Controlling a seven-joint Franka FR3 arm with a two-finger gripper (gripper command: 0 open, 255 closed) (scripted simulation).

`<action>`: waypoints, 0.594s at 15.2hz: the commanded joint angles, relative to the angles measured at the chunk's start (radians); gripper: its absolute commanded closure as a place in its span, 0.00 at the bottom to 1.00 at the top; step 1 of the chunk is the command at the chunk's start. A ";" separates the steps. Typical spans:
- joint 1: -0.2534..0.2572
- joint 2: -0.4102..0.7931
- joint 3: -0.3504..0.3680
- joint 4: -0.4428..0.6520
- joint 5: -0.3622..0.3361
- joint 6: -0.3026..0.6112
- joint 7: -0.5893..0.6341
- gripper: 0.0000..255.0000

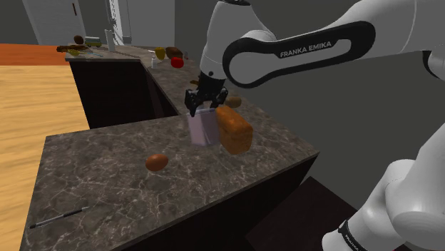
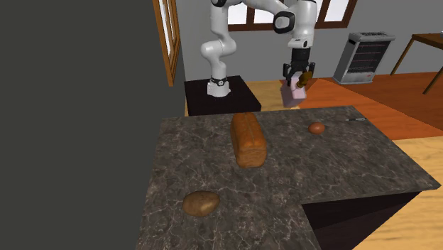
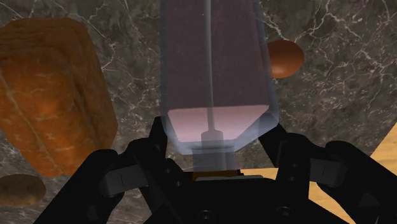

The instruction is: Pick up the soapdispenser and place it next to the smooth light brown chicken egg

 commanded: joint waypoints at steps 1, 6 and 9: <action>0.000 0.008 -0.001 -0.018 -0.005 0.026 0.005 1.00; 0.000 0.029 -0.002 -0.061 -0.020 0.088 0.021 1.00; 0.000 0.044 -0.003 -0.084 -0.031 0.125 0.032 1.00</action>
